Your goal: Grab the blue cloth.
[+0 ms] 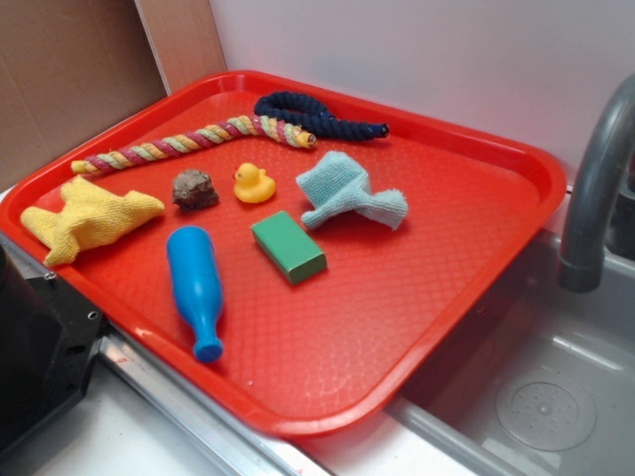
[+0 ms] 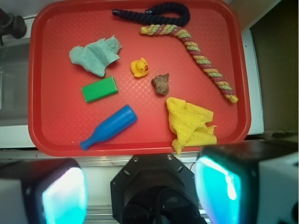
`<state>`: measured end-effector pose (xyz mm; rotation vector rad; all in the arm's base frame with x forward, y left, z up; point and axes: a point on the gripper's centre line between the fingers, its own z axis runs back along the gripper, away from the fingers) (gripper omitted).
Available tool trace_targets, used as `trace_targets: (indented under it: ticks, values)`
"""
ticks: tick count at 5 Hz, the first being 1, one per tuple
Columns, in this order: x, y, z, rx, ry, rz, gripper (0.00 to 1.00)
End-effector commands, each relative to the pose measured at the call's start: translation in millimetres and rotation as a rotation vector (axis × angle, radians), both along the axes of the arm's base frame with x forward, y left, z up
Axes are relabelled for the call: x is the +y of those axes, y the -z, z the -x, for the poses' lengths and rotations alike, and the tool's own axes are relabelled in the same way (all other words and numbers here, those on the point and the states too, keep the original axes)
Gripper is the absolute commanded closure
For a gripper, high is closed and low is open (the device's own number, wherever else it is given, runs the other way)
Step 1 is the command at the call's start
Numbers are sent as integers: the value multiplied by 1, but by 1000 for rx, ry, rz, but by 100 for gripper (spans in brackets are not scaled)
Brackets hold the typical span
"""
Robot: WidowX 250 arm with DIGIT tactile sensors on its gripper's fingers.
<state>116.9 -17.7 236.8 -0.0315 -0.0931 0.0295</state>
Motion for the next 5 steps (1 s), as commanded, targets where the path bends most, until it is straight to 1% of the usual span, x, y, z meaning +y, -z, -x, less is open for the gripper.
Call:
trace_targets:
  ticks: [1,2,3,4,5]
  values:
    - [0,0,0,0,0,0,0]
    - [-45,35,-50,-60,250,21,0]
    - [-70,62,-89,-90,501,-4,0]
    - [-75,88,-104,-113,710,4,0]
    - [-63,118,-121,-83,737,-41,0]
